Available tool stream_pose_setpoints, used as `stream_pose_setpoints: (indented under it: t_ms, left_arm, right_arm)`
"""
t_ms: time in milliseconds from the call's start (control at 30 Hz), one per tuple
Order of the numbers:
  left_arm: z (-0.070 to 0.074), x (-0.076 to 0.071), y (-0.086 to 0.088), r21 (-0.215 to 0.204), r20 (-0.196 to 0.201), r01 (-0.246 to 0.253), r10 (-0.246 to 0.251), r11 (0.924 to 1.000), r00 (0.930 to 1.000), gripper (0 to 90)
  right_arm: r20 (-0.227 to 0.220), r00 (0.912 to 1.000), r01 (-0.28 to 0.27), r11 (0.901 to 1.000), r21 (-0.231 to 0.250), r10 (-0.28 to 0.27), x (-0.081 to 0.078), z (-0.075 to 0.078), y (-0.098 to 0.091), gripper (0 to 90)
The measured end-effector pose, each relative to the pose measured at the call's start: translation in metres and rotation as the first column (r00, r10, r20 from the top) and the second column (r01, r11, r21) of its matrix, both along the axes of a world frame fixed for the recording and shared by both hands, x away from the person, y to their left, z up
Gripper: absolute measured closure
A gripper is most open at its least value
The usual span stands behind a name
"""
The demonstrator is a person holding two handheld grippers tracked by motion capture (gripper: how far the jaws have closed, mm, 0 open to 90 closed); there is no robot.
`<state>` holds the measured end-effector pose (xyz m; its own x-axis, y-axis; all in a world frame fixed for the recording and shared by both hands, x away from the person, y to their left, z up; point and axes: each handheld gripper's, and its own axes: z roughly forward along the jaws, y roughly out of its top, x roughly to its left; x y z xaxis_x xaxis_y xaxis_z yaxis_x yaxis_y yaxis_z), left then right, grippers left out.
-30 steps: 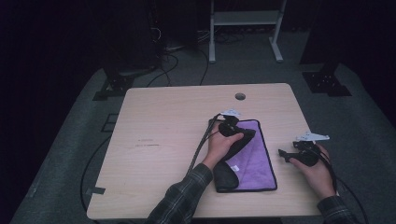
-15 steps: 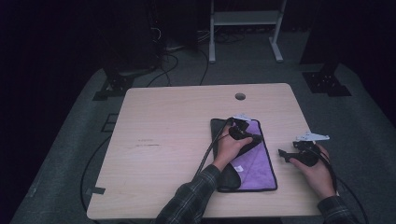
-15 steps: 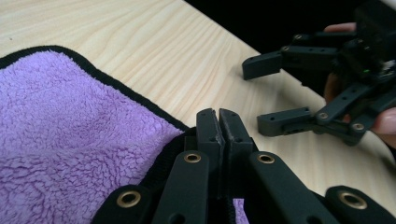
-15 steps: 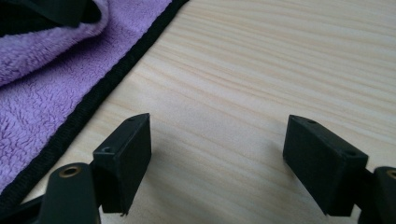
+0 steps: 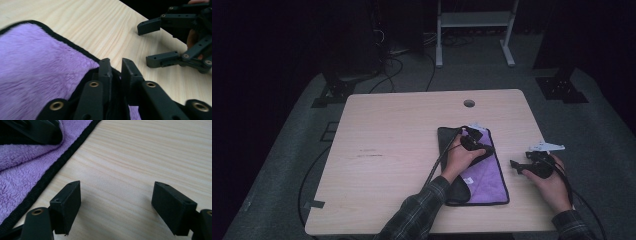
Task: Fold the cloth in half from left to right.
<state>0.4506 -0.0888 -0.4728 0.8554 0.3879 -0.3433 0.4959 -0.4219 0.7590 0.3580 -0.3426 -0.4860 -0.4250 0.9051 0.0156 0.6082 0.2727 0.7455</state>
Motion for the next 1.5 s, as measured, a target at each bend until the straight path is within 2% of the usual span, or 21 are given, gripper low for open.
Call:
stream_pose_setpoints:
  t_ms: [67,100,133,167,200,267,300,400,467,633,667,700,733,800,833,867,967,1100,1300,1400,1500]
  left_arm:
    - [0.009,-0.003,0.017,0.006,0.022,-0.016,0.016,0.9998,0.9996,70.6]
    - [0.009,-0.003,0.017,0.006,0.022,-0.016,0.016,0.9998,0.9996,69.1]
    - [0.014,-0.006,0.031,0.008,0.035,-0.038,0.038,0.9992,0.9987,67.6]
    - [0.014,-0.006,0.031,0.008,0.035,-0.038,0.038,0.9992,0.9987,65.8]
    - [0.019,-0.008,0.045,0.011,0.053,-0.057,0.057,0.9983,0.997,65.0]
    - [0.023,-0.011,0.059,0.019,0.069,-0.085,0.083,0.9962,0.9942,63.5]
    - [0.023,-0.011,0.059,0.019,0.069,-0.085,0.083,0.9962,0.9942,62.8]
    - [0.027,-0.016,0.08,0.035,0.091,-0.117,0.114,0.9925,0.9894,59.7]
    - [0.027,-0.02,0.099,0.055,0.108,-0.158,0.151,0.9859,0.9825,58.2]
    - [0.025,-0.024,0.12,0.095,0.133,-0.204,0.191,0.9744,0.9726,54.2]
    - [0.023,-0.027,0.13,0.106,0.142,-0.231,0.215,0.9672,0.9663,52.7]
    - [0.023,-0.027,0.13,0.106,0.142,-0.231,0.215,0.9672,0.9663,52.5]
    - [0.02,-0.029,0.139,0.125,0.146,-0.248,0.23,0.9606,0.9622,52.0]
    - [0.017,-0.032,0.146,0.137,0.142,-0.257,0.238,0.9567,0.961,52.1]
    - [0.017,-0.032,0.146,0.137,0.142,-0.257,0.238,0.9567,0.961,52.1]
    - [0.012,-0.035,0.151,0.145,0.139,-0.267,0.248,0.9526,0.9588,52.5]
    - [0.009,-0.036,0.153,0.15,0.131,-0.268,0.25,0.9516,0.9594,52.7]
    - [0.004,-0.038,0.15,0.149,0.113,-0.263,0.248,0.9533,0.9622,53.5]
    - [-0.002,-0.041,0.141,0.176,0.119,-0.259,0.241,0.9497,0.9632,55.3]
    - [-0.002,-0.043,0.14,0.173,0.113,-0.255,0.238,0.9512,0.9645,61.0]
    - [-0.003,-0.044,0.14,0.165,0.098,-0.254,0.24,0.9531,0.9658,76.3]
  right_arm:
    - [0.0,1.0,0.0,1.0,0.0,0.0,0.0,0.0,0.0,22.7]
    - [0.0,1.0,0.0,1.0,0.0,0.0,0.0,0.0,0.0,22.7]
    - [0.0,1.0,0.0,1.0,0.0,0.0,0.0,0.0,0.0,22.7]
    - [0.0,1.0,0.0,1.0,0.0,0.0,0.0,0.0,0.0,22.7]
    - [0.0,1.0,-0.001,1.0,-0.001,0.001,0.0,0.0,0.0,22.7]
    - [0.001,1.0,0.0,1.0,0.0,0.0,0.0,0.0,0.0,22.7]
    - [0.001,1.0,0.0,1.0,0.0,0.0,0.0,0.0,0.0,22.7]
    - [0.001,1.0,-0.001,1.0,0.0,0.001,0.0,0.0,0.0,22.7]
    - [0.001,1.0,-0.002,1.0,0.0,0.002,0.0,0.0,0.0,22.7]
    - [0.001,1.0,-0.002,1.0,0.0,0.002,0.0,0.0,0.0,22.7]
    - [0.001,1.0,-0.002,1.0,0.0,0.002,0.0,0.0,0.0,22.7]
    - [0.001,1.0,-0.002,1.0,0.0,0.002,0.0,0.0,0.0,22.7]
    - [0.001,1.0,-0.002,1.0,-0.001,0.002,0.0,0.0,0.0,22.7]
    - [0.0,1.0,-0.002,1.0,-0.001,0.002,0.0,0.0,0.0,22.7]
    - [0.0,1.0,-0.002,1.0,-0.001,0.002,0.0,0.0,0.0,22.7]
    - [0.0,1.0,-0.002,1.0,-0.001,0.002,0.0,0.0,0.0,22.7]
    - [0.001,1.0,-0.001,1.0,-0.001,0.001,0.0,0.0,0.0,22.7]
    - [0.0,1.0,-0.001,1.0,-0.001,0.001,0.0,0.0,0.0,22.7]
    - [0.001,1.0,-0.001,1.0,-0.001,0.001,0.0,0.0,0.0,22.7]
    - [0.001,1.0,-0.001,1.0,-0.001,0.001,0.0,0.0,0.0,22.7]
    - [0.001,1.0,-0.001,1.0,-0.001,0.001,0.0,0.0,0.0,22.7]
